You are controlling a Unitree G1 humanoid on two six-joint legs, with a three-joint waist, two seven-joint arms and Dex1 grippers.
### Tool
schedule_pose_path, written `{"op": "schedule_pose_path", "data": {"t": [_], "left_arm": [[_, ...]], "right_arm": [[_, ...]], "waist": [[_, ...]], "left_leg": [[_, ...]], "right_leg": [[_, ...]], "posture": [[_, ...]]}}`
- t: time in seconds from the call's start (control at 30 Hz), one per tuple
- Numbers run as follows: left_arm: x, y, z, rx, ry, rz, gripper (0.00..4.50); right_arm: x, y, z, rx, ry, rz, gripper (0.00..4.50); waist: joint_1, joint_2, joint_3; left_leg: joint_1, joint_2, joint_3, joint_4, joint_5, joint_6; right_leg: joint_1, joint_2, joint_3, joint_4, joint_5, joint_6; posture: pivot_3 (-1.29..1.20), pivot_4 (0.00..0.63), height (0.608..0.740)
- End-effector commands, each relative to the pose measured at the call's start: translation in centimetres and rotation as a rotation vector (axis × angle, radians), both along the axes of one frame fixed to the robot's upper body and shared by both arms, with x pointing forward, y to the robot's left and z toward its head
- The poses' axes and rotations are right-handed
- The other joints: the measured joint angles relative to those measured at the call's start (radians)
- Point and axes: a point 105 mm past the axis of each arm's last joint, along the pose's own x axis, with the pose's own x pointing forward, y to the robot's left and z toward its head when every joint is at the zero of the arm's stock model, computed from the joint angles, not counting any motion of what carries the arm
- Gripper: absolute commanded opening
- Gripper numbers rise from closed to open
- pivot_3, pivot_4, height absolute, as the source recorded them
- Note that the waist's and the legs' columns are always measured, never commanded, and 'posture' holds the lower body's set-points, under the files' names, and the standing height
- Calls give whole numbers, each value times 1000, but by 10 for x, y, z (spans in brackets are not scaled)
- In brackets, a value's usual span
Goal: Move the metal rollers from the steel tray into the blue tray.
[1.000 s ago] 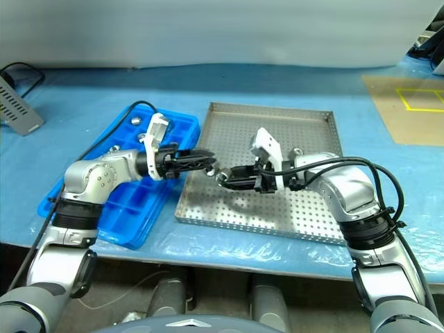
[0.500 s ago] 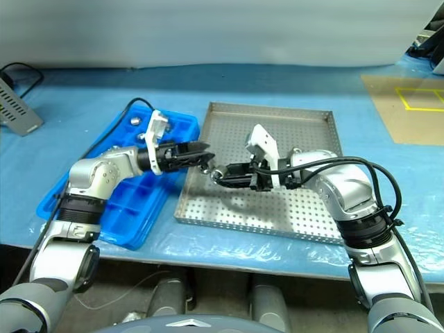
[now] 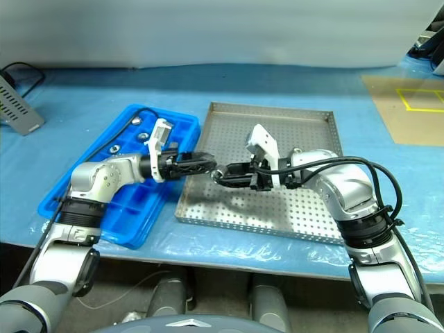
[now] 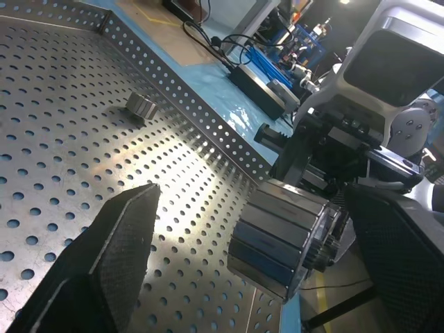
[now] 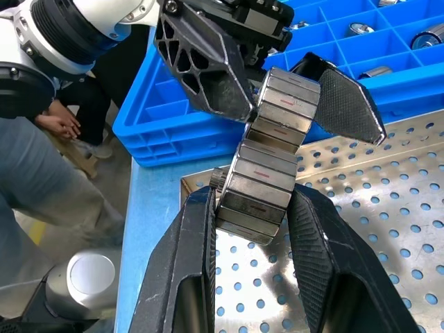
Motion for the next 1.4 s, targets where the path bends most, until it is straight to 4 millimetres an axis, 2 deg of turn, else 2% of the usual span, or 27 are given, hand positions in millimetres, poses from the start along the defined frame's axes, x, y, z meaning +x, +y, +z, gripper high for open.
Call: {"op": "schedule_pose_path", "data": {"t": [0.03, 0.1, 0.2, 0.27, 0.43, 0.77, 0.93, 1.17, 1.4], "left_arm": [[-1, -1, 10, -19, -35, -6, 4065], [0, -1, 9, -11, -35, -2, 3620], [-3, -4, 5, 19, -40, -13, 2571], [-4, -4, 5, 23, -43, -15, 2571], [-5, -2, 9, 6, -45, -25, 1581], [4, 6, 26, -7, -92, 40, 1580], [10, 9, 25, -1, -84, 80, 1580], [14, 10, 23, -6, -77, 119, 1580], [14, 8, 23, -12, -75, 126, 1580]], "right_arm": [[-4, 4, 13, 11, -62, 34, 1089], [-3, 4, 12, 10, -62, 33, 1089], [-3, 5, 12, 12, -61, 33, 1089], [-3, 5, 12, 11, -62, 33, 1089], [-2, 5, 12, 15, -61, 31, 1089], [1, 11, 15, -6, -103, 20, 1089], [24, -6, 1, -128, -291, -55, 1089], [43, -31, -28, -315, -496, -65, 1089], [33, -70, -73, -540, -533, 40, 1089]], "waist": [[0, 0, 0], [0, 0, 0], [0, 0, 0], [0, 0, 0], [0, 0, 0], [0, 0, 0], [0, 0, 0], [0, 0, 0], [-1, 0, 0]], "left_leg": [[0, 0, 0, 0, 0, 0], [0, 0, 0, 0, 0, 0], [0, 0, 0, 0, 0, 0], [0, 0, 0, 0, 0, 0], [0, 0, 0, 0, 0, 0], [0, 0, 0, 0, 1, -2], [0, 0, 0, 0, 2, -3], [-1, 0, 0, 0, 1, -3], [-2, -1, -1, 1, 0, 0]], "right_leg": [[0, 0, 0, 0, 0, 0], [0, 0, 0, 0, 0, 0], [0, 0, 0, 0, 0, 0], [0, 0, 0, 0, 0, 0], [0, 0, 0, 0, 0, 0], [0, 0, 0, 0, 0, 0], [0, 0, 0, 0, 0, 0], [0, 0, 0, 0, 0, 0], [2, 0, -1, -3, 0, 0]], "posture": [[-225, 150, 740], [-225, 150, 740], [-222, 150, 740], [-222, 150, 740], [-221, 150, 740], [-218, 150, 740], [-212, 150, 740], [-205, 150, 740], [-201, 150, 740]]}}
